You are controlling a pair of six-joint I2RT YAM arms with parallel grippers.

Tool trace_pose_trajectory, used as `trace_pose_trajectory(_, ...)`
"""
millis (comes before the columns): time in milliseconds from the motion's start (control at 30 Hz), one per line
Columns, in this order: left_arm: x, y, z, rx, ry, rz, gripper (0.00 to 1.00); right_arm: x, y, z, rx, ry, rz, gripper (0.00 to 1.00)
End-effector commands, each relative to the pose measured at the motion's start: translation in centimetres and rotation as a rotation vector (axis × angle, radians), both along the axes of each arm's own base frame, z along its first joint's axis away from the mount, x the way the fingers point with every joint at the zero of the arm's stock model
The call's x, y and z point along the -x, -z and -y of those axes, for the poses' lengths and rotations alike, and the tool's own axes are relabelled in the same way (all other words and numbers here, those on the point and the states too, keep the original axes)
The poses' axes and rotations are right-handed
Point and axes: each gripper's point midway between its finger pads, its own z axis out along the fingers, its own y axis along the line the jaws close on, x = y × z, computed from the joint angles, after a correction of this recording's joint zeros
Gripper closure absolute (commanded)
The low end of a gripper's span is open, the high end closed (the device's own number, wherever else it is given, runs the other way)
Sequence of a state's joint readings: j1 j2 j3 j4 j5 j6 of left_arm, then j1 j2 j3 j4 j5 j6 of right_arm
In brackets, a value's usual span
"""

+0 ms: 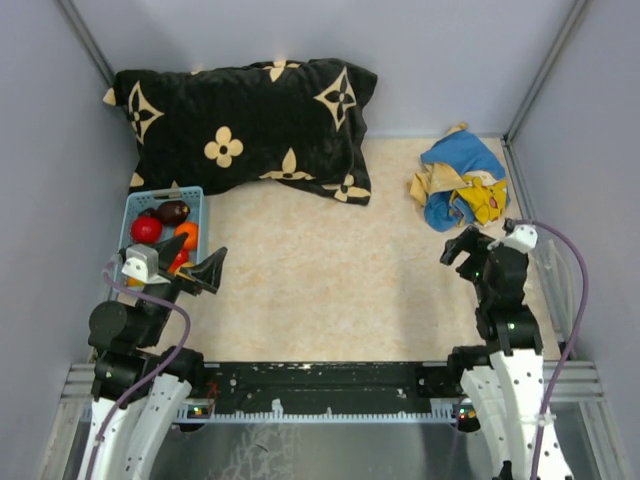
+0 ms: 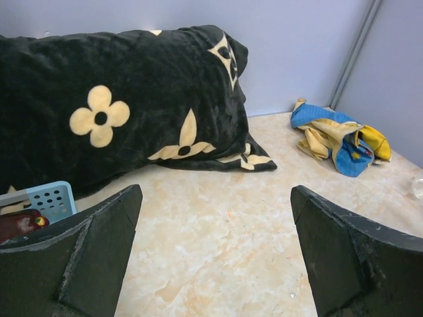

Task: Place the food in the zip-top bag and seal the zipper
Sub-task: Move the zipper food storage bag to the center of the board.

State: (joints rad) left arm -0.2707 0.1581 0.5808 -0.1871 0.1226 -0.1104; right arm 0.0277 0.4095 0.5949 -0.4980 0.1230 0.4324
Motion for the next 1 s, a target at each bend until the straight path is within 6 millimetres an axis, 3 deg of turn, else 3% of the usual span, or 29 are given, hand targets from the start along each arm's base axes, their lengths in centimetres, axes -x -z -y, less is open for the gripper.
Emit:
trace_pose_trajectory(0, 0.0, 0.1, 0.4, -0.011, 0.017, -0.001, 0.00, -1.9, 1.6, 3.1, 0.017, 0.193, -0.066, 0.11)
trace_pose_trajectory(300, 0.1, 0.3, 0.8, -0.014, 0.037, -0.005, 0.00, -4.1, 5.6, 9.3, 0.140, 0.470, -0.211, 0.11)
trace_pose_trajectory(633, 0.2, 0.2, 1.2, -0.020, 0.057, -0.001, 0.00, -6.6, 10.1, 12.9, 0.087, 0.488, -0.308, 0.15)
trace_pose_trajectory(833, 0.2, 0.2, 1.2, -0.021, 0.057, 0.001, 0.00, -7.1, 13.2, 12.9, 0.056, 0.433, -0.407, 0.28)
trace_pose_trajectory(967, 0.4, 0.1, 1.3, -0.021, 0.065, 0.006, 0.00, -7.6, 14.5, 11.5, 0.025, 0.346, -0.454, 0.51)
